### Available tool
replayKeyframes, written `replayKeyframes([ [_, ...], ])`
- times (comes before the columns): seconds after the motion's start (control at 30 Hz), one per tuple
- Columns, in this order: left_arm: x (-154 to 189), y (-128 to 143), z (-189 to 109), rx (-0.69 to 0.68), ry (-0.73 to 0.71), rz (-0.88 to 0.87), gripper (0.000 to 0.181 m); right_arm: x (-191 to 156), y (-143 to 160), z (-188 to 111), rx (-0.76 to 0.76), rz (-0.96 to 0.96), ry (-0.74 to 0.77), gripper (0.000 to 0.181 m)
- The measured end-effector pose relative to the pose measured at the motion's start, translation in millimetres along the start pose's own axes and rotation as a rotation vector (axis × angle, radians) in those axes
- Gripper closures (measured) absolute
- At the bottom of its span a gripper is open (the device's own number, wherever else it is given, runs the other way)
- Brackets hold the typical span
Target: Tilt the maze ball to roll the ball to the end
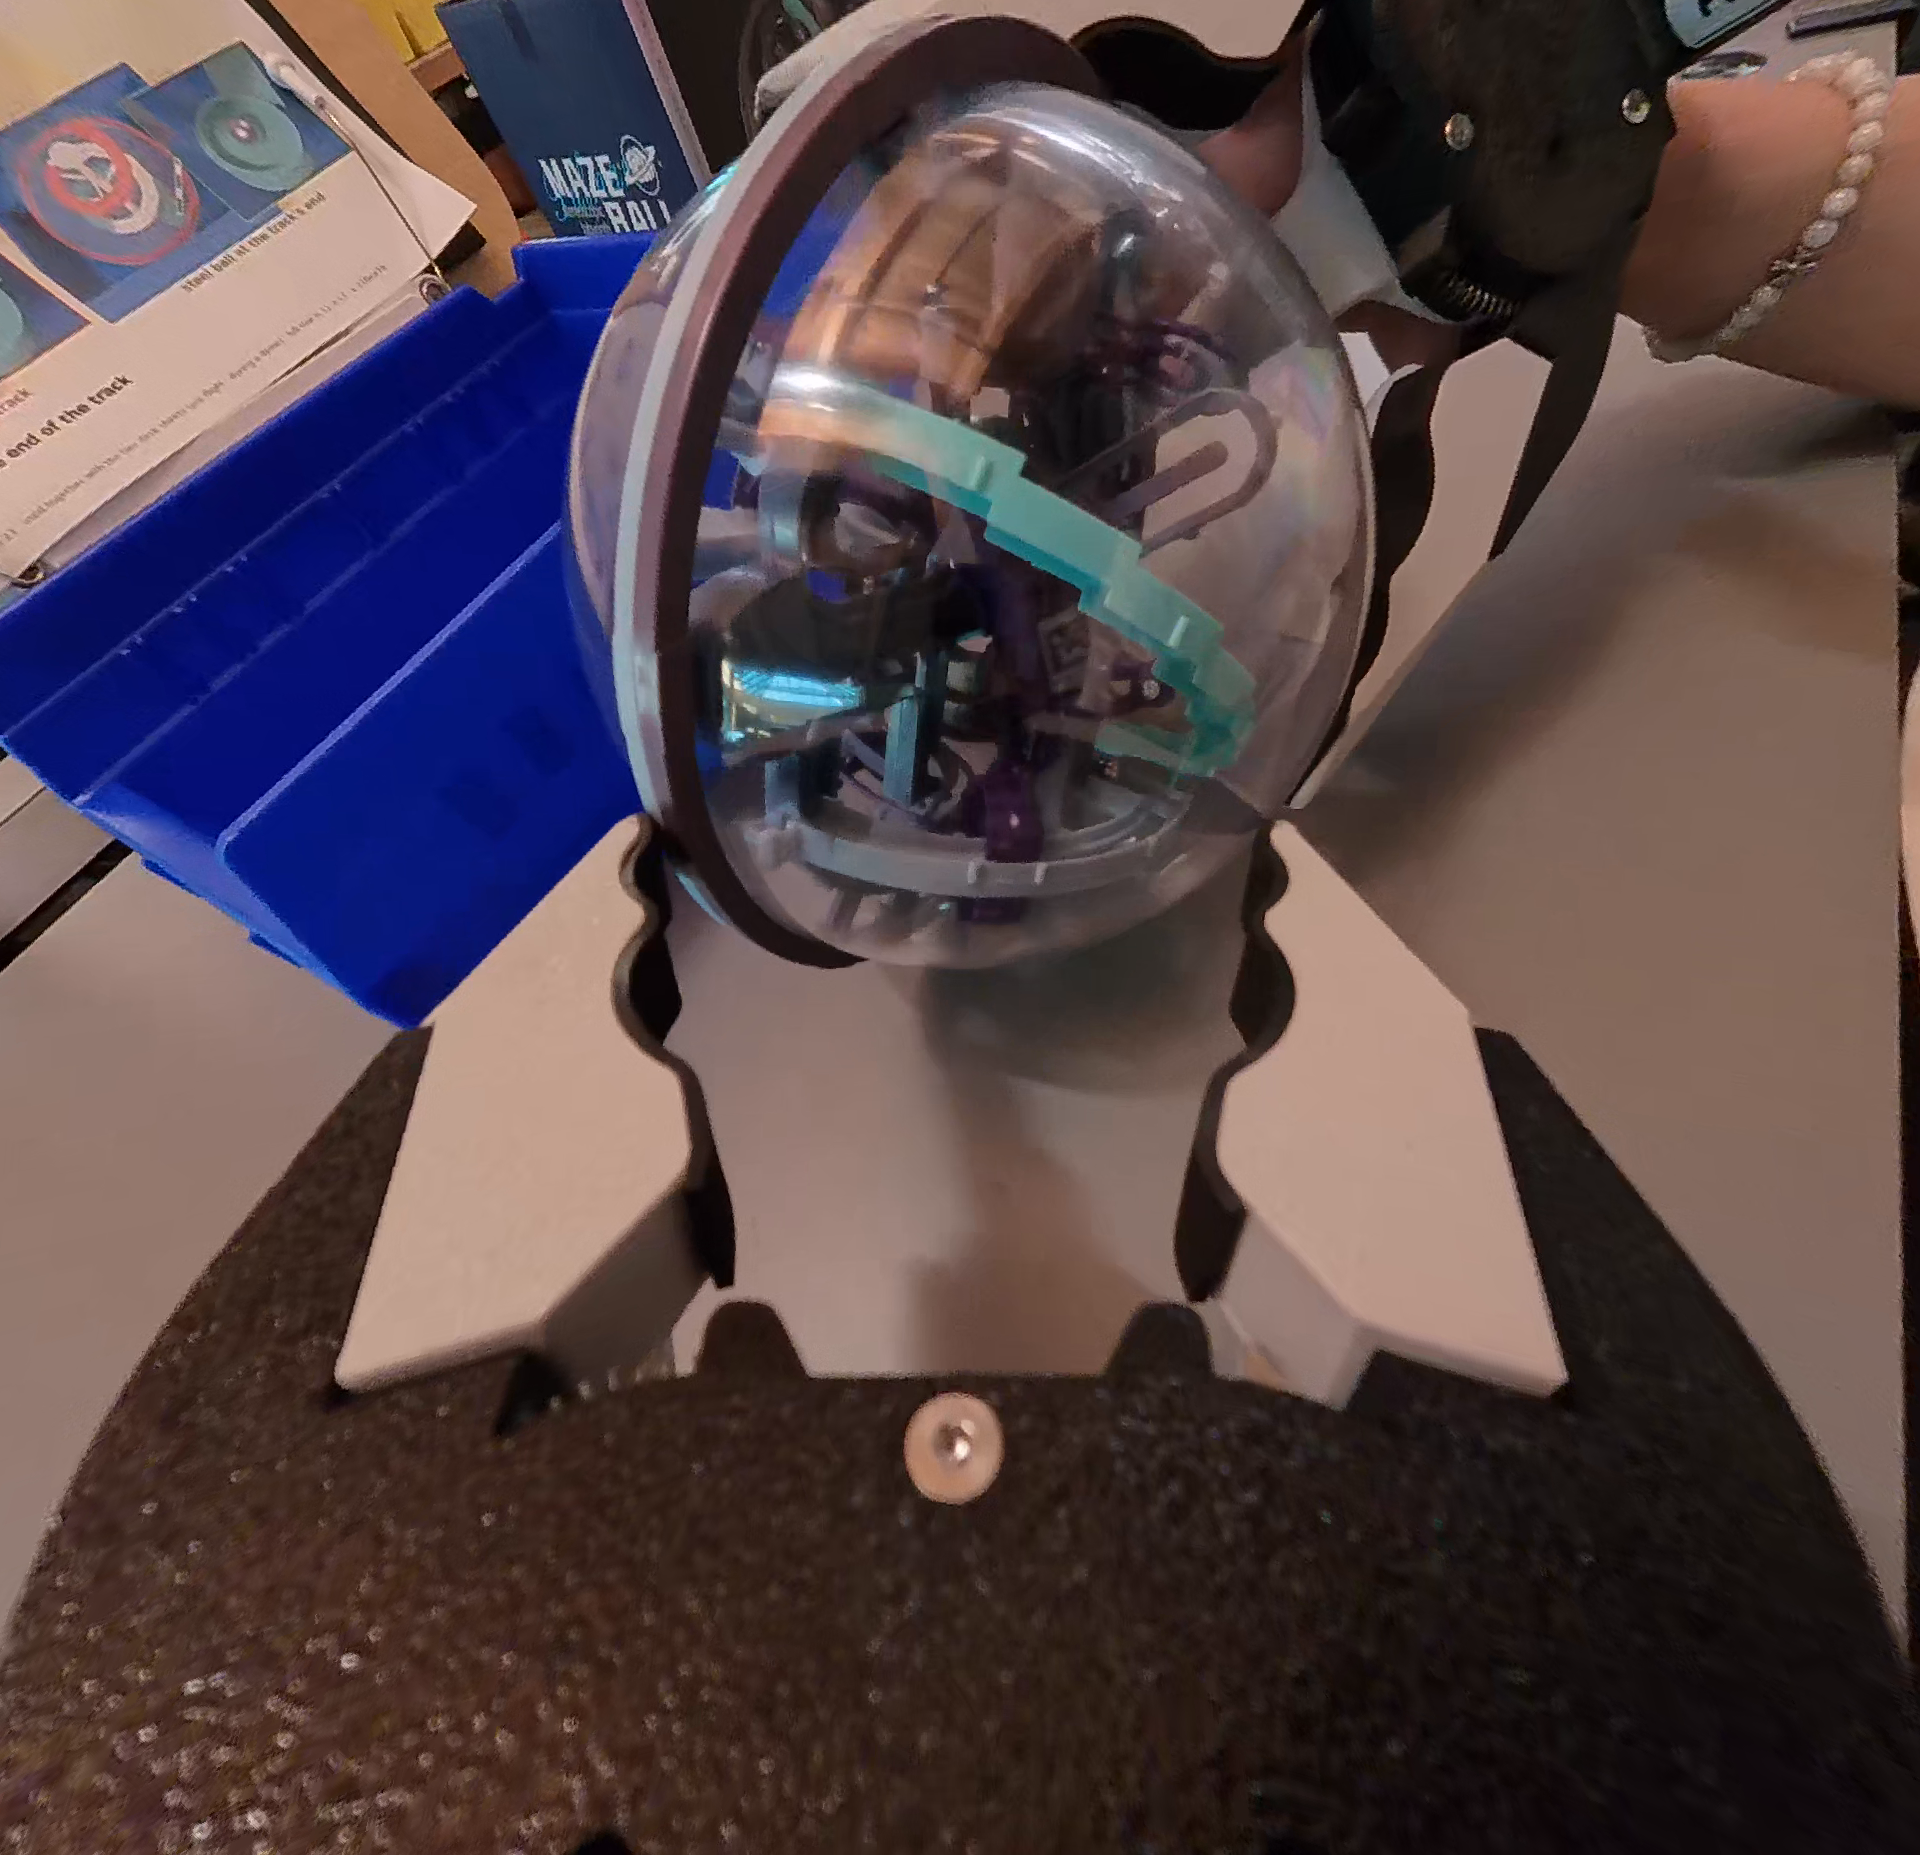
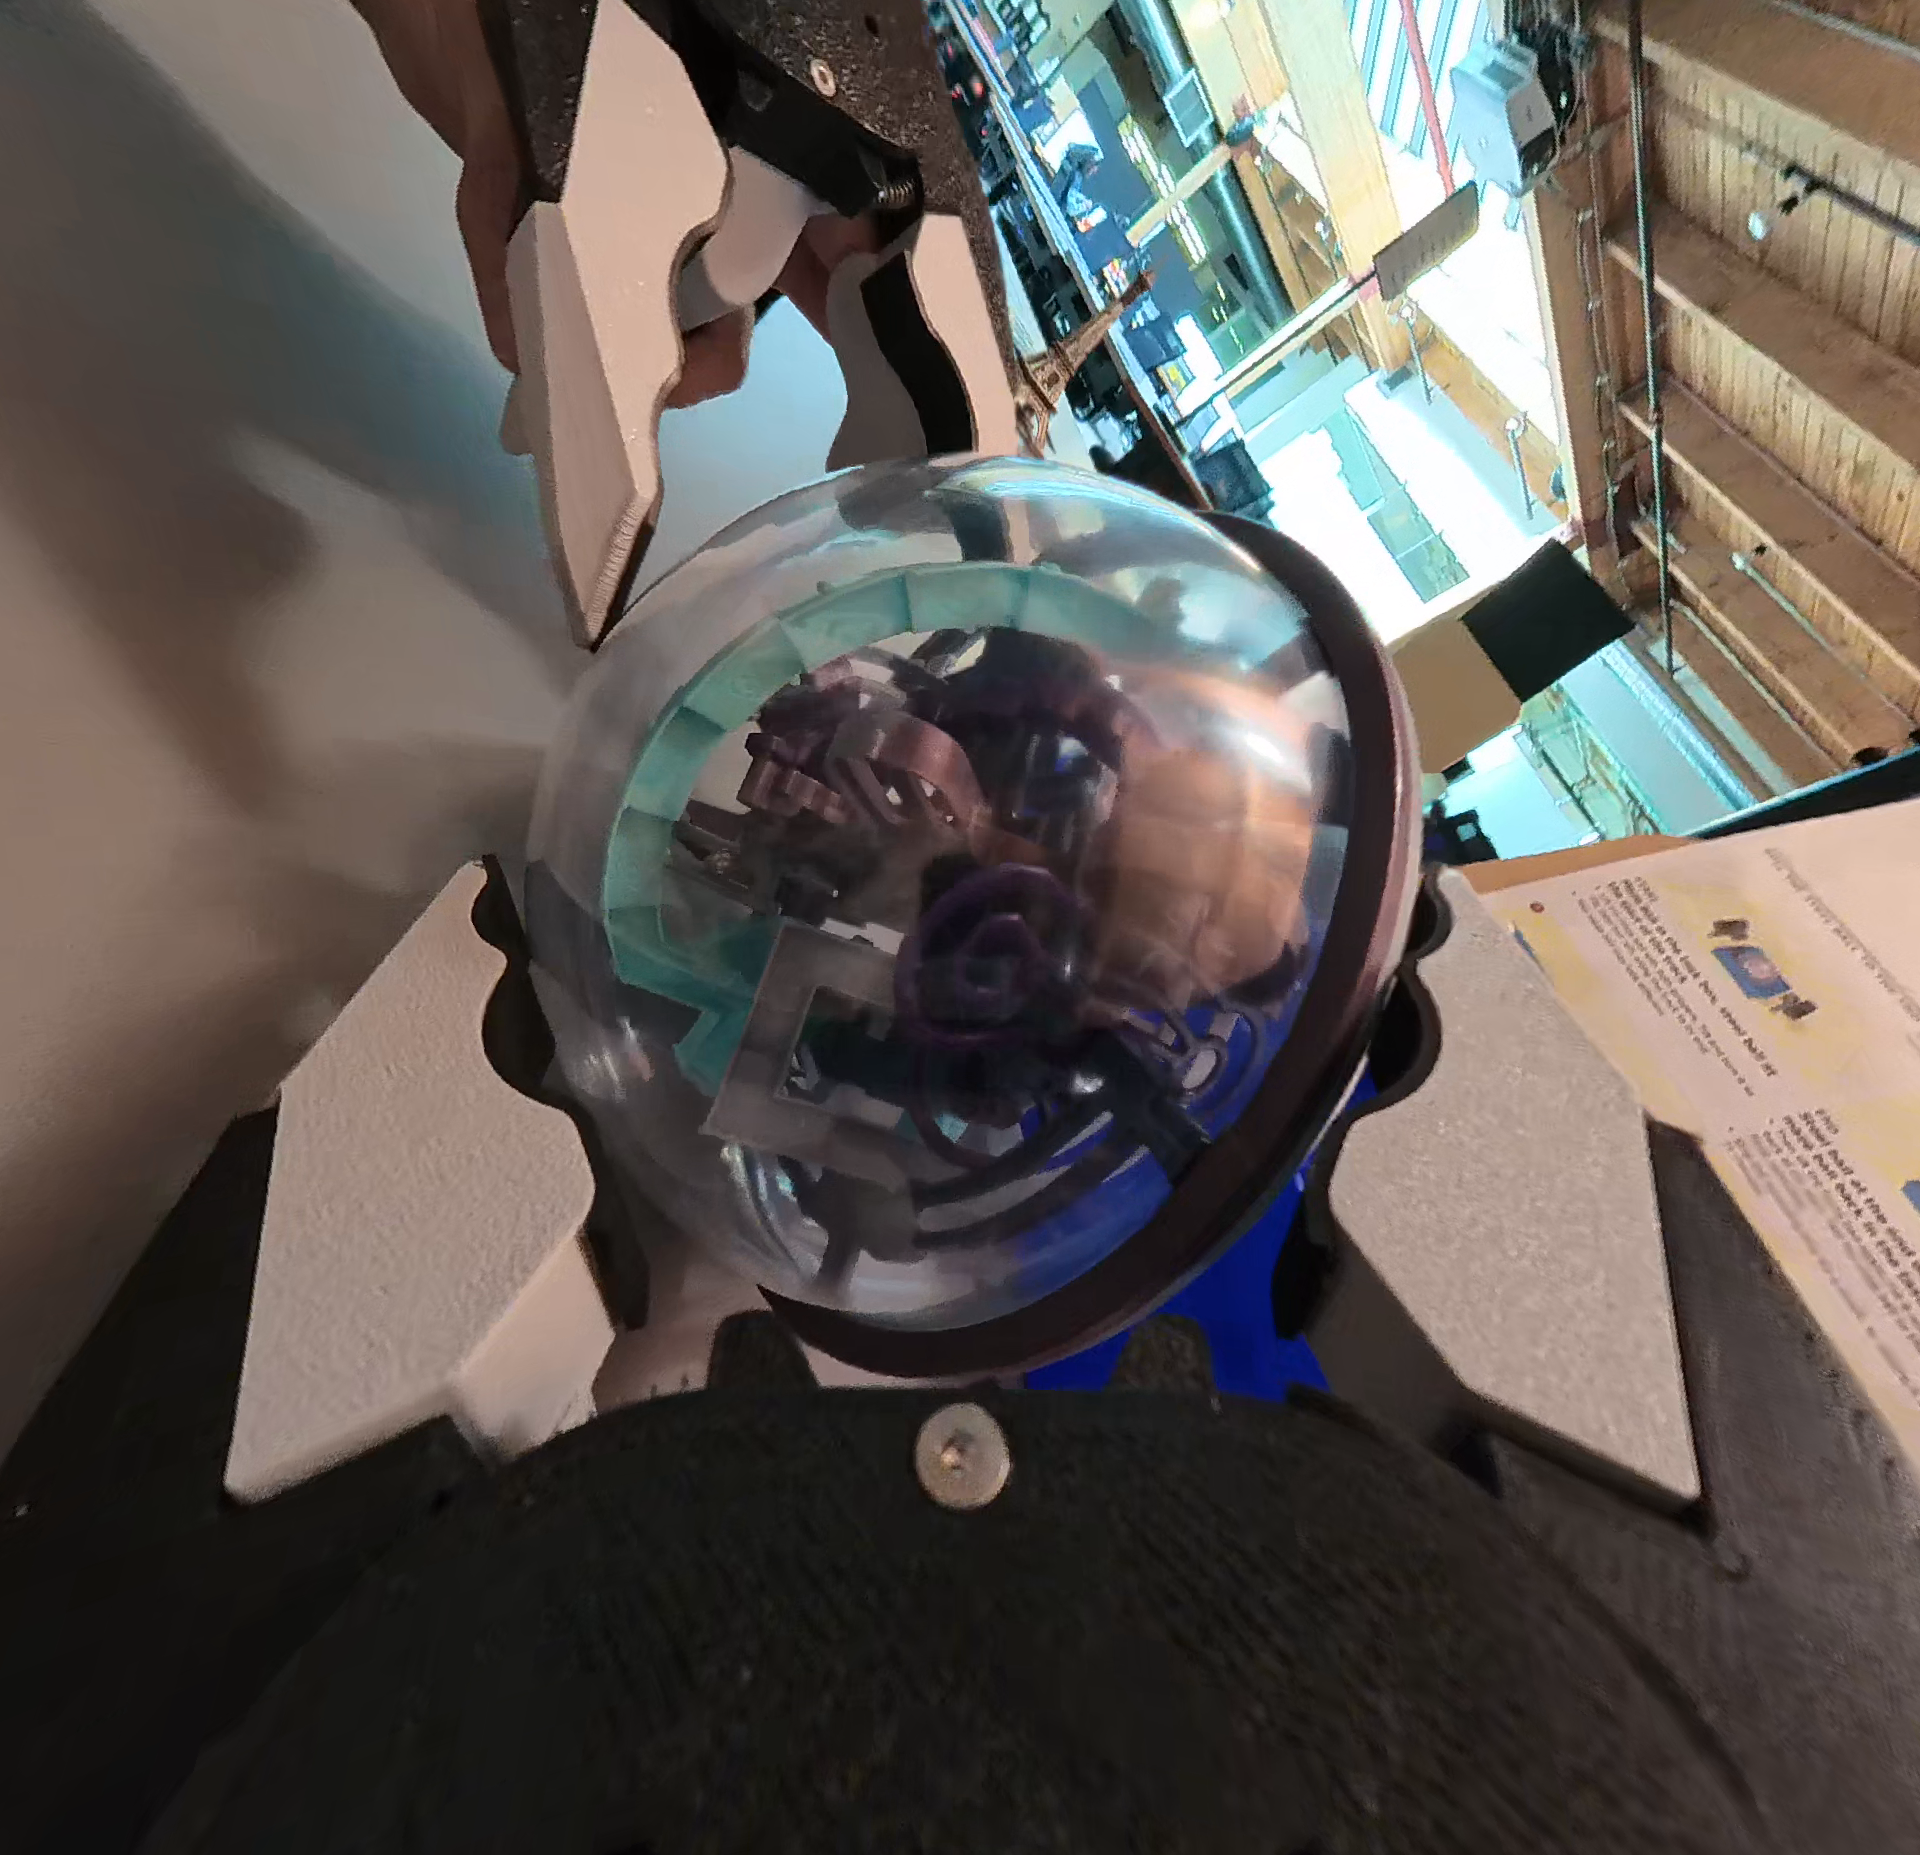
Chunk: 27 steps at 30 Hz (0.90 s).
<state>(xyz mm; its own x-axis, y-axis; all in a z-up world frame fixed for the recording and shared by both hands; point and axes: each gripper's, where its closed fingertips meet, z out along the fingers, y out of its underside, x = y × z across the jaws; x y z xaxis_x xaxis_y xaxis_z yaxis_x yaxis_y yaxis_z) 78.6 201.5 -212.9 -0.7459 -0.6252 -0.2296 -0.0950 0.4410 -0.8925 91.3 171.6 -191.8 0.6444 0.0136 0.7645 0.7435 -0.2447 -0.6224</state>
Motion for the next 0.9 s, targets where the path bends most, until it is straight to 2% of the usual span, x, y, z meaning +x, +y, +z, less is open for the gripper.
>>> replayKeyframes([
  [0.23,5,0,-8,0.024,0.057,-0.021,0.084,-3,-1,-2,0.020,-0.057,-0.033,0.023],
  [0.4,0,4,0,-0.006,0.026,0.063,0.074,-3,-1,0,0.033,-0.056,-0.072,0.023],
  [0.6,-1,-5,-8,0.066,0.122,0.044,0.073,-5,-3,1,0.032,-0.099,-0.114,0.024],
  [0.83,-13,-5,-11,-0.006,0.193,0.204,0.070,-8,-7,6,0.035,-0.135,-0.166,0.023],
  [0.9,-15,-5,-11,-0.027,0.220,0.248,0.064,-9,-8,7,0.035,-0.145,-0.175,0.023],
])
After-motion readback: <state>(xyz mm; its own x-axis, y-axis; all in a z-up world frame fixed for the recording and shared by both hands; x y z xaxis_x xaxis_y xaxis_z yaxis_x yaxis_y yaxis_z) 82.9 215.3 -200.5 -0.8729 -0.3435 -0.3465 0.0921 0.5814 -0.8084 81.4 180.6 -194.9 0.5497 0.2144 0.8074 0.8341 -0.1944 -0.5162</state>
